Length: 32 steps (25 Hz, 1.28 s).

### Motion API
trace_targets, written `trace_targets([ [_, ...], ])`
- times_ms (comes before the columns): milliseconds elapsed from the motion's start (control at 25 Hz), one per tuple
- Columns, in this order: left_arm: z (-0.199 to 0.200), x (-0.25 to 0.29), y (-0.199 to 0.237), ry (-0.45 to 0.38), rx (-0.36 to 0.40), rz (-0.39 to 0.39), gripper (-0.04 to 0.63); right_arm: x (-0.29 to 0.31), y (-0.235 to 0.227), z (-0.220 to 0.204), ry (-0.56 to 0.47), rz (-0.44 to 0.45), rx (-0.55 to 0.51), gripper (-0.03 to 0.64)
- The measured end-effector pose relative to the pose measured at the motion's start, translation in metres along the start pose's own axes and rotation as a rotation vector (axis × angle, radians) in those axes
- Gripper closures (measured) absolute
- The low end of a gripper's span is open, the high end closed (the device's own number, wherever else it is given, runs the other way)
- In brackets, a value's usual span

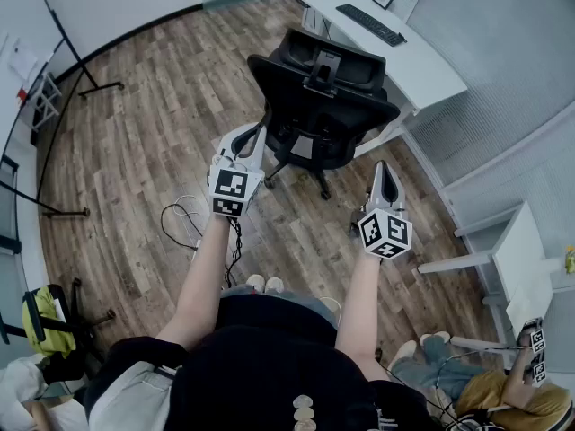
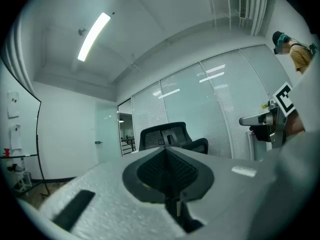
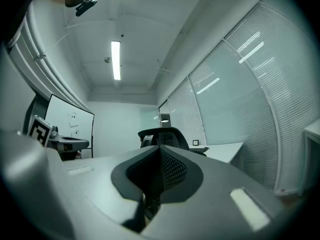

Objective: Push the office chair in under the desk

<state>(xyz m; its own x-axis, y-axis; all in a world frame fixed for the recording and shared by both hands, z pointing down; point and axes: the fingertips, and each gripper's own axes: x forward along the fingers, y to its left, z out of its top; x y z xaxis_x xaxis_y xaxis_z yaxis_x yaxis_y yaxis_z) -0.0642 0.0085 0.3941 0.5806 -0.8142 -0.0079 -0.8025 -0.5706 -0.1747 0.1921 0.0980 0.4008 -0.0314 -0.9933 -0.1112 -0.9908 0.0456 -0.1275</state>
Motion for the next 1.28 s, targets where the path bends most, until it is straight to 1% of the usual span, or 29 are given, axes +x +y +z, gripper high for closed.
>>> trace_targets([
  [560,-0.005,0.001,0.001,0.009,-0.004,-0.001,0.588,0.002,0.003,-0.003,-0.004,0.015,0.015,0.612],
  [880,-0.007,0.002,-0.002,0.012,-0.011,0.005,0.588,0.000,-0.001,-0.003,-0.023,0.032,0.055,0.614],
  [960,-0.007,0.002,-0.001,0.006,-0.029,0.008,0.588,0.000,-0.003,-0.005,-0.021,0.040,0.063,0.583],
  [1040,-0.008,0.003,-0.002,0.001,-0.050,0.001,0.587,0.000,-0.005,-0.006,-0.019,0.047,0.068,0.566],
  [1160,-0.010,0.005,-0.005,-0.001,-0.080,-0.013,0.529,0.002,-0.008,-0.007,-0.016,0.059,0.073,0.540],
  [1280,-0.013,0.008,-0.009,0.008,-0.087,-0.017,0.476,0.005,-0.014,-0.009,-0.013,0.073,0.083,0.512],
])
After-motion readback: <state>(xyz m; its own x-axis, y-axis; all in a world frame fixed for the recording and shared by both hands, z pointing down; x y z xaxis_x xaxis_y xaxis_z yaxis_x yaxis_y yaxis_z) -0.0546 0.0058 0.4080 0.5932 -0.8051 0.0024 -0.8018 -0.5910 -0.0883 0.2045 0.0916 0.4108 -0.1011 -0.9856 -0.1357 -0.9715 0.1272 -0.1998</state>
